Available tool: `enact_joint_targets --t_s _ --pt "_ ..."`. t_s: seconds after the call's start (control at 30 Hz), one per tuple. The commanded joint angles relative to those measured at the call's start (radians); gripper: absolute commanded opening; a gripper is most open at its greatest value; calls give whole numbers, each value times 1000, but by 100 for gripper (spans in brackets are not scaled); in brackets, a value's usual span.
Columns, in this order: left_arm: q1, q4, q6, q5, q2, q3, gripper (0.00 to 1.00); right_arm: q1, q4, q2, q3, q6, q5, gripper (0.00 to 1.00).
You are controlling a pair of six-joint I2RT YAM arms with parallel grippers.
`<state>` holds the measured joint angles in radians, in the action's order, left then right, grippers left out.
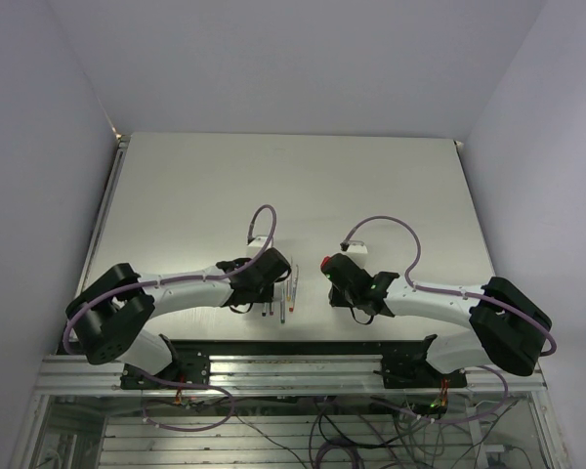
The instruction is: Insert the pens into the pen caps
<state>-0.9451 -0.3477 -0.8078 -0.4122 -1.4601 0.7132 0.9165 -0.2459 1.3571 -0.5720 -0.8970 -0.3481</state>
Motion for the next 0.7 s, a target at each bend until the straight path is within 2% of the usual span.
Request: enact_joint_targets --t_s 0.0,0.23,0.43,0.57,0.67 --pt "4 5 0 5 -15 -5 52 4 -48 7 17 -11 7 0" --pt "5 -24 -6 -6 -21 -15 50 5 -50 5 16 -15 8 0" --pt "6 -65 -16 -10 -32 -21 40 4 -58 -6 12 -22 7 0" --pt "8 -86 -16 -1 -37 -28 29 4 -72 -23 8 -25 5 0" --pt "9 -99 -20 4 -37 -39 33 4 -81 -37 5 -28 3 0"
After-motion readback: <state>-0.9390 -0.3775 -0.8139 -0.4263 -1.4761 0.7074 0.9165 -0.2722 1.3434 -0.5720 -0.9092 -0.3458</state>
